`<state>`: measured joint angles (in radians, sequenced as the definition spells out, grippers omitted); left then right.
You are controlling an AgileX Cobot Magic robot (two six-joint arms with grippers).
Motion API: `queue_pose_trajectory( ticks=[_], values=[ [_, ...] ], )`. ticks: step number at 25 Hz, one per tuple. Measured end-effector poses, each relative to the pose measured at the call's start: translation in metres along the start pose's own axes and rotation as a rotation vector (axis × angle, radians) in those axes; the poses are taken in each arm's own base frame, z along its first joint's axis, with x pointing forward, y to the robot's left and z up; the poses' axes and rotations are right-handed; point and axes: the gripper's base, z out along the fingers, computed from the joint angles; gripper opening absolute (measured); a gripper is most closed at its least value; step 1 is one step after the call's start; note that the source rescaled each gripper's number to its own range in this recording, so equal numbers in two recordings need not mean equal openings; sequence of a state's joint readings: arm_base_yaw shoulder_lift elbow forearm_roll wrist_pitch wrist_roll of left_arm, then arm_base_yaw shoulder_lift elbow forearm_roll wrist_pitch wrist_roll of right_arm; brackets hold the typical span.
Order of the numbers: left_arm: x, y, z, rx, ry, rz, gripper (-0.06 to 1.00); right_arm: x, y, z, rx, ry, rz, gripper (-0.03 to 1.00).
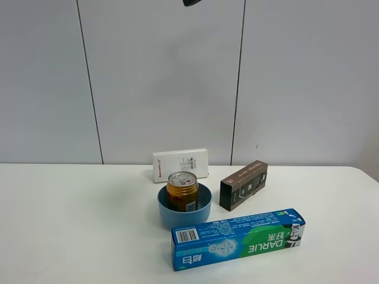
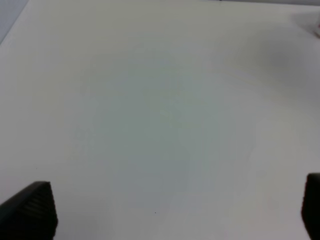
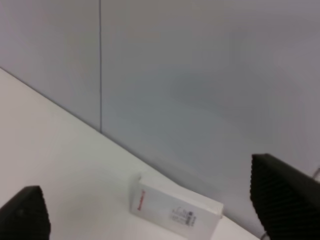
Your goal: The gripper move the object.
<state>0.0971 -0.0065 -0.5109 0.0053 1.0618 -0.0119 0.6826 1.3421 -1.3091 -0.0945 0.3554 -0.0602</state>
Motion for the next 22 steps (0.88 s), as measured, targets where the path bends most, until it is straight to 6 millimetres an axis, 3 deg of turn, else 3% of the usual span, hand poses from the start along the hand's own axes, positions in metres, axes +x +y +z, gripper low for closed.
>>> queue_pose_trajectory(
  ticks=[5, 13, 22],
  values=[
    [0.0, 0.0, 0.0, 0.0, 0.0, 0.0, 1.0, -0.006, -0.005, -0.037, 0.028, 0.04, -0.036, 0.73],
    [0.0, 0.0, 0.0, 0.0, 0.0, 0.0, 1.0, -0.023, -0.02, -0.108, 0.15, -0.056, -0.065, 0.73],
    [0.0, 0.0, 0.0, 0.0, 0.0, 0.0, 1.0, -0.01, -0.047, -0.206, 0.443, -0.009, -0.012, 0.73]
  ],
)
